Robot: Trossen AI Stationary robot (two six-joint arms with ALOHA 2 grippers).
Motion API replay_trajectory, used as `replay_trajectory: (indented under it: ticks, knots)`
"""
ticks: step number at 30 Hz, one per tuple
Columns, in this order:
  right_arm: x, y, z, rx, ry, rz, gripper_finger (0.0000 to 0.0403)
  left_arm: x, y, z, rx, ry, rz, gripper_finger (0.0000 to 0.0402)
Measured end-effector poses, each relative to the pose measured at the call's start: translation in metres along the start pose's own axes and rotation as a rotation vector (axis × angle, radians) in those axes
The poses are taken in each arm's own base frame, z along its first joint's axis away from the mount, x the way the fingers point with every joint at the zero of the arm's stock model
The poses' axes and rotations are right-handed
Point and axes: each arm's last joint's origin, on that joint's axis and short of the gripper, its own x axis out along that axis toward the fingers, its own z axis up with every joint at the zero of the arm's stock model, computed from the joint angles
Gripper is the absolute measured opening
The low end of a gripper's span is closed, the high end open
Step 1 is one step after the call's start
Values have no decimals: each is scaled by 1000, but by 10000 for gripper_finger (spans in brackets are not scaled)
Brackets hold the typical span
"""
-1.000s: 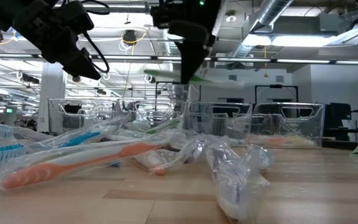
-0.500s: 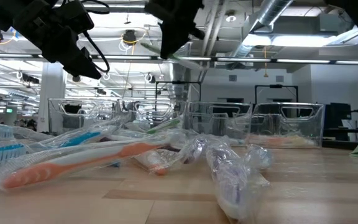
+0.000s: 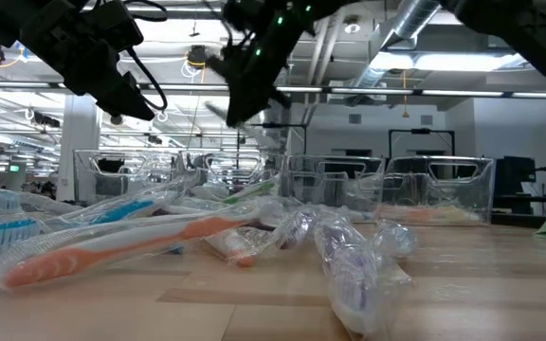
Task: Pick & Place Toothbrushes
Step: Put the green toothbrush into the middle left transparent bin, then put the blue toothbrush into the middle right transparent bin
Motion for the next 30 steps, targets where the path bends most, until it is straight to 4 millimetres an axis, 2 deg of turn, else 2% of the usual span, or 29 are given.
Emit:
replay_trajectory:
  ticks: [7, 15, 23, 27, 30]
  knots:
    - [32, -7, -8, 6, 50, -24, 60, 2, 1, -5, 1, 9, 1, 126]
    - [26, -8, -6, -28, 38, -22, 71, 7, 2, -17, 2, 24, 4, 126]
    - [-5, -1, 3, -130, 86, -18, 92, 7, 2, -17, 1, 14, 2, 126]
    - [-27, 15, -4, -185, 172, -13, 93, 7, 2, -17, 1, 14, 2, 126]
    - [-45, 24, -18, -229, 266, -20, 93, 7, 2, -17, 1, 15, 2, 126]
